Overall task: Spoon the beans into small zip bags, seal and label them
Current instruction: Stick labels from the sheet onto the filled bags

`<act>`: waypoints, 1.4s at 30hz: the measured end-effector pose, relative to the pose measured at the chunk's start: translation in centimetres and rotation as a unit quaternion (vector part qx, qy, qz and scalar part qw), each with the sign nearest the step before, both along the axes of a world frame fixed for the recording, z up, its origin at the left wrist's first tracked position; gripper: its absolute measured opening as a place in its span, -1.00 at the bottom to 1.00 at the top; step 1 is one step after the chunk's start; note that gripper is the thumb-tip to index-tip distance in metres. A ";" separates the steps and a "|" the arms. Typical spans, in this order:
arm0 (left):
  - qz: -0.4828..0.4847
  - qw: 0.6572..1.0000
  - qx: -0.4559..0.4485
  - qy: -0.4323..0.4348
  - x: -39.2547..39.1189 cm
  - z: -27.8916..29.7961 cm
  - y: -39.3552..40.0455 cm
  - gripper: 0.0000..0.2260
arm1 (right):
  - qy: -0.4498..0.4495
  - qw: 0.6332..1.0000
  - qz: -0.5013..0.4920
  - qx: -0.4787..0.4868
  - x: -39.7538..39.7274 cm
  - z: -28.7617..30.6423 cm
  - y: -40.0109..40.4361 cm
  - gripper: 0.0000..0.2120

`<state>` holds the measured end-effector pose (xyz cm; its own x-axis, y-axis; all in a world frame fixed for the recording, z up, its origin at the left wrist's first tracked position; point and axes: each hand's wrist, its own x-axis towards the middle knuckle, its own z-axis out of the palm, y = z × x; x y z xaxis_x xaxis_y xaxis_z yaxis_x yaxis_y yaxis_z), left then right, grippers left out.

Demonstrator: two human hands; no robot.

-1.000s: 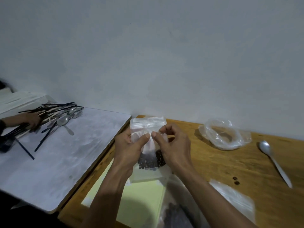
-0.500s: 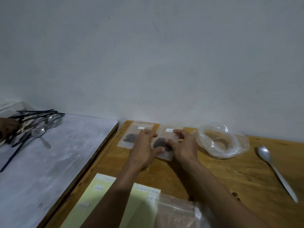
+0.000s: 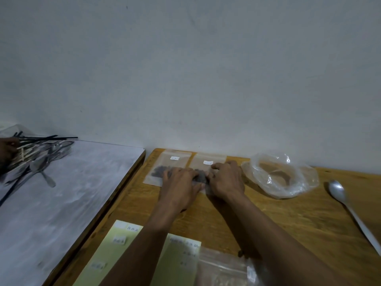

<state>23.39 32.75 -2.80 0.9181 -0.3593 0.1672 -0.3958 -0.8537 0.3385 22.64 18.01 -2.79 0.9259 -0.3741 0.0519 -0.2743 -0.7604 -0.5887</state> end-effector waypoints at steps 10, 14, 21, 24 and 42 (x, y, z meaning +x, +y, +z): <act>0.021 0.997 -0.076 -0.005 -1.9 0.7 0.4 -0.58 | -0.045 0.998 0.017 0.044 -2.2 1.3 0.2 -0.59; 0.003 0.993 -0.122 0.000 -5.0 2.0 1.1 -0.54 | -0.078 0.993 0.033 0.078 -6.6 3.5 0.1 -0.60; -0.042 0.977 -0.205 0.046 -13.6 4.2 1.0 -0.57 | -0.056 0.993 0.059 0.091 -18.3 6.7 -2.8 -0.70; -0.064 0.976 -0.188 0.091 -16.9 3.6 -0.1 -0.65 | -0.010 0.998 0.042 0.046 -22.8 6.7 -4.2 -0.68; 0.054 0.949 -0.262 0.169 -21.6 2.4 -4.5 -0.78 | -0.088 0.954 -0.114 0.264 -28.3 3.6 -6.8 -0.55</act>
<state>1.83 28.27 -0.40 0.9780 -0.2083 -0.0145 -0.1078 -0.5629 0.8195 -5.70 11.21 0.78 0.8117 -0.5817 -0.0518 -0.2585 -0.2784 -0.9250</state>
